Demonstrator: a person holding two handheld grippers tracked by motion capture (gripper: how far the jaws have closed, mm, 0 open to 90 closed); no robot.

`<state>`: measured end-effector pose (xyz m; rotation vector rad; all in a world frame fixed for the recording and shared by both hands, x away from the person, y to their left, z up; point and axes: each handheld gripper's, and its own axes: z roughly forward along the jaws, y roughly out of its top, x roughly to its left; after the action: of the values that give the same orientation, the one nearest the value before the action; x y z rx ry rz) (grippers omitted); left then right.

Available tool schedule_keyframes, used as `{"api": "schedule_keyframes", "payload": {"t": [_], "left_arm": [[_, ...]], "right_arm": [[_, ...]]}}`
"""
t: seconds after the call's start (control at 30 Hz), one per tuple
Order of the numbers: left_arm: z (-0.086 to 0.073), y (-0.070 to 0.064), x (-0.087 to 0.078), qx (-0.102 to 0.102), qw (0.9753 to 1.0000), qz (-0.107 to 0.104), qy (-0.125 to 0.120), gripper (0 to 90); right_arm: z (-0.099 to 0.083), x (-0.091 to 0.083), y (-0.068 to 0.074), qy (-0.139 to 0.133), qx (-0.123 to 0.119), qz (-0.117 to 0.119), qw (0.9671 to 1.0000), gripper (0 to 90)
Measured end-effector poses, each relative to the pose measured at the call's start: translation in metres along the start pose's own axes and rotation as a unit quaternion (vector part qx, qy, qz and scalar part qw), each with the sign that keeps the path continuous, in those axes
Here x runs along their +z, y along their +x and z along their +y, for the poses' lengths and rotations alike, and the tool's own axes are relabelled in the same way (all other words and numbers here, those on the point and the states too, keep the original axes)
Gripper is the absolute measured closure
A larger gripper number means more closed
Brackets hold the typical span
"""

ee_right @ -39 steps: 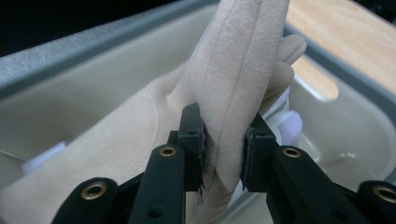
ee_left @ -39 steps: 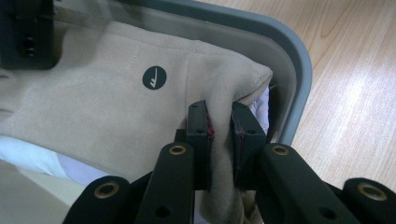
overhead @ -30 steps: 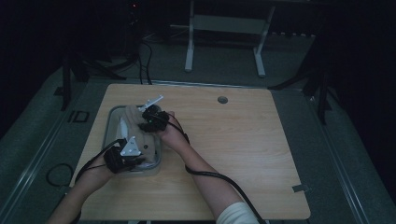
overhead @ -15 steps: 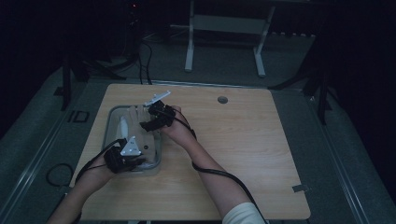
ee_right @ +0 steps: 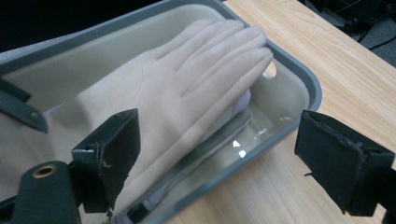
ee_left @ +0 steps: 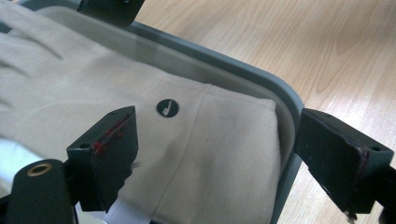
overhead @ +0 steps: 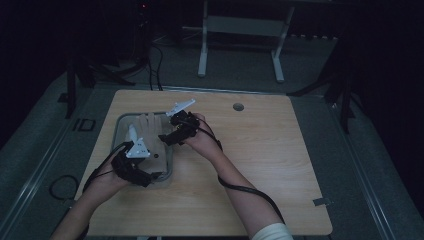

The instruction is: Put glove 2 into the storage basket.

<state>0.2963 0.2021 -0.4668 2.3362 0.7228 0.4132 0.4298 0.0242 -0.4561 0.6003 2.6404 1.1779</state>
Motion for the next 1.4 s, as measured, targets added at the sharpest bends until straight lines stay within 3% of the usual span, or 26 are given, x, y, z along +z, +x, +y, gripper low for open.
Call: {"api": "schedule_keyframes", "payload": {"t": [0.1,0.17,0.5,0.83,1.2,1.4], "left_arm": [[0.001,-0.001,0.003,0.001,0.9999,-0.006,-0.010,11.9],[0.003,-0.004,0.005,0.005,0.9992,-0.022,-0.032,11.9],[0.018,-0.016,0.016,0.008,0.9974,-0.054,-0.046,10.1],[0.040,-0.037,0.037,0.036,0.9951,-0.080,-0.045,10.3],[0.051,-0.063,0.061,0.066,0.9905,-0.116,-0.032,10.3],[0.056,-0.075,0.077,0.072,0.9879,-0.134,-0.028,10.3]], "right_arm": [[-0.004,-0.003,0.001,0.001,-0.009,-0.002,1.0000,14.1],[-0.012,-0.008,0.000,-0.001,-0.019,-0.007,0.9998,14.0],[-0.035,-0.023,-0.008,-0.004,-0.015,-0.016,0.9998,14.0],[-0.060,-0.035,-0.020,0.002,-0.002,-0.024,0.9997,14.0],[-0.093,-0.046,-0.029,0.012,0.002,-0.034,0.9993,13.8],[-0.112,-0.050,-0.033,0.019,0.009,-0.032,0.9993,13.8]]}}
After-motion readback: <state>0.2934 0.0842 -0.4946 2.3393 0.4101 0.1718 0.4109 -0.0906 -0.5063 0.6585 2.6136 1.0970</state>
